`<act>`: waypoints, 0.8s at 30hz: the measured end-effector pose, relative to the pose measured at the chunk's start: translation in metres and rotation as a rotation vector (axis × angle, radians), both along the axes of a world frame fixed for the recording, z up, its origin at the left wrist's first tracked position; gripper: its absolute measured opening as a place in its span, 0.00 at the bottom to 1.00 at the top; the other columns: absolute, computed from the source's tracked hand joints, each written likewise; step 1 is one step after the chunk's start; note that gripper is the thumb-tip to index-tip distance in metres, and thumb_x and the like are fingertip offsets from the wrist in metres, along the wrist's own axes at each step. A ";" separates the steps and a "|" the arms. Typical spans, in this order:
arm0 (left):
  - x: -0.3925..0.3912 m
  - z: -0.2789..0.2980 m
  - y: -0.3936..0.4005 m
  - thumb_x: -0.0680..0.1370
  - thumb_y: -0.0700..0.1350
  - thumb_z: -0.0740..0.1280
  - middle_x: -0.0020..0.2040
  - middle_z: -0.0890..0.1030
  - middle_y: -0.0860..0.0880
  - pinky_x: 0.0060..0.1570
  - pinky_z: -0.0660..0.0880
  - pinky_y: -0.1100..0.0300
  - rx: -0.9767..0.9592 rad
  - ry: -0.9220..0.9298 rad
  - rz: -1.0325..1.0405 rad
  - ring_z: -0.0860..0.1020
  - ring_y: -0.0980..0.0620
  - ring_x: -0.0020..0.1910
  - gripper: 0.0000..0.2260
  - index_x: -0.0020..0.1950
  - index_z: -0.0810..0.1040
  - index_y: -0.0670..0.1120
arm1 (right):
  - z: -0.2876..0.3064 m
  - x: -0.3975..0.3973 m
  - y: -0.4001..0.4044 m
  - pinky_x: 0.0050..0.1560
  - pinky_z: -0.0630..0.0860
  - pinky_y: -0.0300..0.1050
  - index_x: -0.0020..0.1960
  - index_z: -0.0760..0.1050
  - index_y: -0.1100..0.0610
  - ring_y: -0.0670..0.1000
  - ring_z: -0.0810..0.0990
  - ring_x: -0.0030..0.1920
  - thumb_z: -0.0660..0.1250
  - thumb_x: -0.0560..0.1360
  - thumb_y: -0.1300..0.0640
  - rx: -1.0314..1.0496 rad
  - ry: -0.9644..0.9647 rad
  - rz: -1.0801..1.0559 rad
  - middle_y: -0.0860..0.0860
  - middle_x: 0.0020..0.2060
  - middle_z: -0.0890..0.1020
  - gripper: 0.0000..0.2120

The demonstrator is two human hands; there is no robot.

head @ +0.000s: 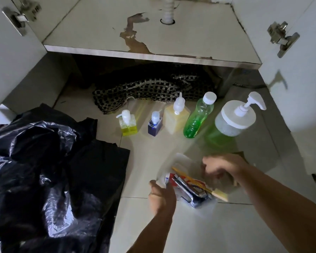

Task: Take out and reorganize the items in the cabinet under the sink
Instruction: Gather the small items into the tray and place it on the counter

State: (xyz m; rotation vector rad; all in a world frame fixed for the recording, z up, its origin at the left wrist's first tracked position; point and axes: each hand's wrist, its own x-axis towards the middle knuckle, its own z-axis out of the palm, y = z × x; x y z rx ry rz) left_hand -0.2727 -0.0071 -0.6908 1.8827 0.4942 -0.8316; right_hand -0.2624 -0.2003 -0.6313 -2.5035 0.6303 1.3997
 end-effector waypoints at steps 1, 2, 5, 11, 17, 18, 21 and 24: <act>-0.005 0.005 -0.004 0.76 0.46 0.64 0.48 0.80 0.39 0.44 0.79 0.47 -0.033 0.055 0.035 0.81 0.38 0.46 0.17 0.62 0.64 0.47 | -0.001 -0.001 0.000 0.28 0.70 0.36 0.50 0.77 0.62 0.51 0.77 0.32 0.60 0.75 0.64 0.019 0.001 -0.027 0.56 0.40 0.82 0.09; -0.006 0.014 -0.006 0.75 0.42 0.63 0.45 0.80 0.40 0.45 0.79 0.47 -0.049 0.092 0.055 0.80 0.39 0.44 0.15 0.60 0.66 0.46 | 0.001 -0.002 0.000 0.27 0.69 0.36 0.48 0.76 0.59 0.51 0.77 0.33 0.58 0.76 0.63 0.039 -0.013 -0.050 0.55 0.40 0.81 0.08; 0.002 0.063 -0.004 0.73 0.36 0.60 0.41 0.77 0.43 0.47 0.80 0.47 0.001 0.175 0.121 0.77 0.43 0.39 0.12 0.55 0.73 0.47 | 0.036 -0.005 0.008 0.29 0.70 0.35 0.40 0.72 0.52 0.47 0.76 0.32 0.61 0.76 0.57 0.143 -0.069 -0.143 0.50 0.35 0.78 0.07; 0.027 0.237 0.027 0.70 0.35 0.63 0.47 0.79 0.35 0.38 0.71 0.56 -0.043 0.188 0.059 0.72 0.47 0.33 0.16 0.55 0.78 0.49 | 0.202 -0.023 0.040 0.31 0.74 0.34 0.36 0.81 0.59 0.48 0.78 0.29 0.62 0.70 0.64 0.288 -0.127 -0.295 0.53 0.32 0.84 0.10; 0.026 0.499 0.063 0.76 0.34 0.63 0.37 0.76 0.47 0.30 0.74 0.62 -0.018 0.100 -0.202 0.73 0.52 0.32 0.18 0.64 0.75 0.46 | 0.444 -0.042 0.064 0.31 0.77 0.38 0.34 0.74 0.57 0.46 0.77 0.24 0.62 0.75 0.61 0.364 -0.167 -0.485 0.47 0.20 0.77 0.12; 0.026 0.541 0.070 0.76 0.34 0.63 0.38 0.75 0.46 0.31 0.75 0.61 -0.014 0.059 -0.223 0.74 0.51 0.33 0.18 0.65 0.75 0.45 | 0.485 -0.042 0.070 0.28 0.76 0.35 0.33 0.75 0.58 0.44 0.76 0.22 0.62 0.75 0.61 0.384 -0.169 -0.467 0.46 0.18 0.76 0.12; 0.035 0.648 0.089 0.76 0.35 0.63 0.37 0.76 0.46 0.32 0.73 0.63 0.008 -0.098 -0.278 0.73 0.50 0.35 0.14 0.61 0.77 0.42 | 0.584 -0.035 0.084 0.28 0.73 0.35 0.34 0.79 0.64 0.47 0.75 0.23 0.63 0.73 0.62 0.458 -0.241 -0.423 0.52 0.22 0.79 0.11; 0.051 0.714 0.104 0.76 0.38 0.66 0.39 0.78 0.45 0.43 0.78 0.53 -0.016 -0.172 -0.278 0.75 0.48 0.39 0.05 0.45 0.79 0.47 | 0.649 -0.011 0.091 0.33 0.73 0.41 0.39 0.80 0.69 0.51 0.76 0.27 0.64 0.73 0.61 0.473 -0.372 -0.445 0.58 0.29 0.80 0.12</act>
